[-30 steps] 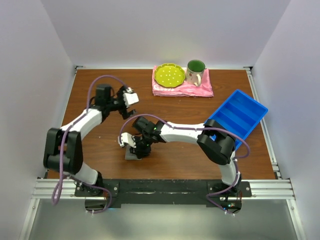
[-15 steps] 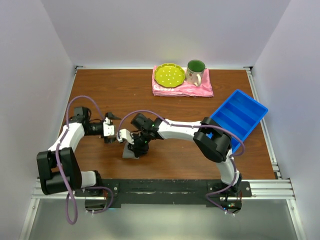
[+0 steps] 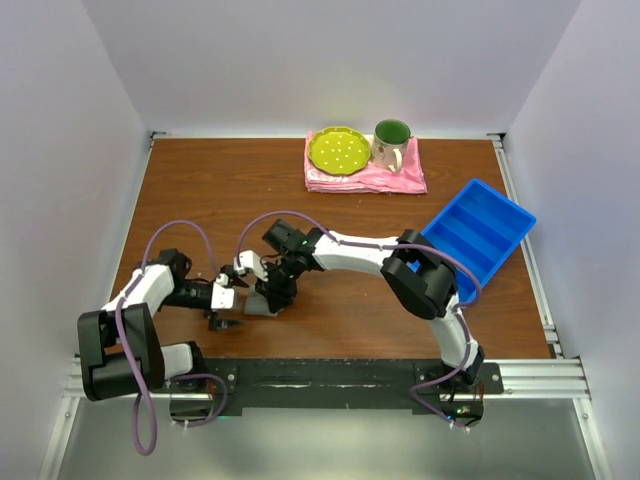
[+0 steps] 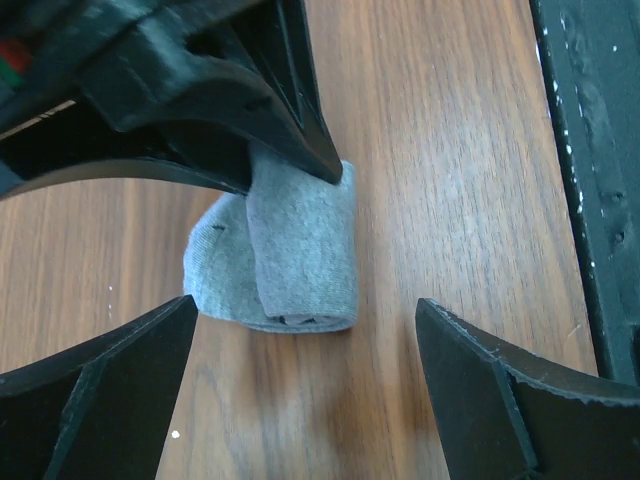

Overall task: Roll the socks
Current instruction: Roll the sock at the center of the board.

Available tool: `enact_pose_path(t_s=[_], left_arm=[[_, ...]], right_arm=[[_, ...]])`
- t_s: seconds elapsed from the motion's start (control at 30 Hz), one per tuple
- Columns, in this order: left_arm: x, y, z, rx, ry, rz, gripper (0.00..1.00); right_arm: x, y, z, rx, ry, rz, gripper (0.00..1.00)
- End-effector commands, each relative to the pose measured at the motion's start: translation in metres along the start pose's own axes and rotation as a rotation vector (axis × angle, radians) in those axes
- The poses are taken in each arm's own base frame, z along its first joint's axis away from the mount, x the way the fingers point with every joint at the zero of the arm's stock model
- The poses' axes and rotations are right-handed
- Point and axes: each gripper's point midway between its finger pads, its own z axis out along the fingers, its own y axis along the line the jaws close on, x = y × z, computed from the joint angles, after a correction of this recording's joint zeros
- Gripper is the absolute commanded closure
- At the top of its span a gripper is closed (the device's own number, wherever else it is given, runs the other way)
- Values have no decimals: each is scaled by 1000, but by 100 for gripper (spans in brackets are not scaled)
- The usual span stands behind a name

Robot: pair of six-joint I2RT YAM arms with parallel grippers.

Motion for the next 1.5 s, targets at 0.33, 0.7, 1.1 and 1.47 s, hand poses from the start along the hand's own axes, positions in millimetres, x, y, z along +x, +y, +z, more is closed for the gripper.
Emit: enact_pose_path(t_s=[0.33, 0.7, 1.1, 1.47], left_arm=[[2, 4, 30, 41, 19, 566, 22], [3, 2, 35, 23, 6, 560, 40], [-1, -5, 40, 69, -21, 504, 96], [6, 0, 36, 196, -2, 318, 100]], right_arm=[[46, -25, 18, 65, 146, 72, 100], [44, -28, 21, 65, 142, 78, 100], [41, -29, 22, 62, 139, 84, 100], [4, -35, -34, 24, 42, 58, 45]])
